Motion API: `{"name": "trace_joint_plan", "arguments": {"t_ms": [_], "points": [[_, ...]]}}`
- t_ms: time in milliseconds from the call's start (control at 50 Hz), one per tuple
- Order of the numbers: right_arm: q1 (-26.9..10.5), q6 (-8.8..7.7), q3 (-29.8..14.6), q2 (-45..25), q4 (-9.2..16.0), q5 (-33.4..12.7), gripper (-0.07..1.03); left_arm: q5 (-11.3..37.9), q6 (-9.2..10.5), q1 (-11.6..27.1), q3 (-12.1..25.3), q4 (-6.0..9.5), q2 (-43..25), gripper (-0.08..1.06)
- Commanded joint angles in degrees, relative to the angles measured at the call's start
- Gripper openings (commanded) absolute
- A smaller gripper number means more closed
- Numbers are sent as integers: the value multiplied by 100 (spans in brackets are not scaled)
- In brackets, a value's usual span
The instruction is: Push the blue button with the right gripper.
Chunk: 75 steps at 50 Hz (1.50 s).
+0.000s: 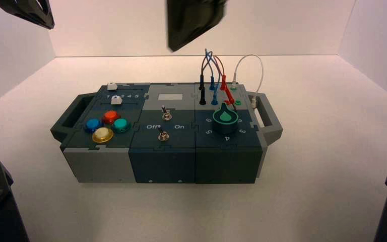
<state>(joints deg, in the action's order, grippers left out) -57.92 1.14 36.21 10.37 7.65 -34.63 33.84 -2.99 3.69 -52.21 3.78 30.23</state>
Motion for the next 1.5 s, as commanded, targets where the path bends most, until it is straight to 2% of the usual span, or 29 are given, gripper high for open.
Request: {"name": "trace_joint_plan", "arguments": {"t_ms": [20, 300, 440, 580, 920, 1200, 1500], "points": [[-149, 9, -466, -360, 35, -18, -2, -53, 0, -246, 176, -18, 123, -3], [-396, -9, -1327, -1406, 53, -299, -2, -44, -114, -756, 62, -70, 149, -3], [-475, -9, -1775, -1872, 70, -475, -2, -44, -211, -765, 44, -105, 202, -3], [-545, -18, -2197, -2303, 88, -624, -2, -53, -220, -782, 9, -149, 290, -3], [-606, -35, -2962, -2997, 255, -984, -2, -53, -316, -791, -141, -167, 431, -3], [-703, -35, -3357, -3393, 360, -1195, -2, -62, -316, -817, -149, -167, 448, -3], [-703, -44, -3375, -3656, 439, -1195, -2, -53, -316, -817, -149, -167, 439, -3]]}}
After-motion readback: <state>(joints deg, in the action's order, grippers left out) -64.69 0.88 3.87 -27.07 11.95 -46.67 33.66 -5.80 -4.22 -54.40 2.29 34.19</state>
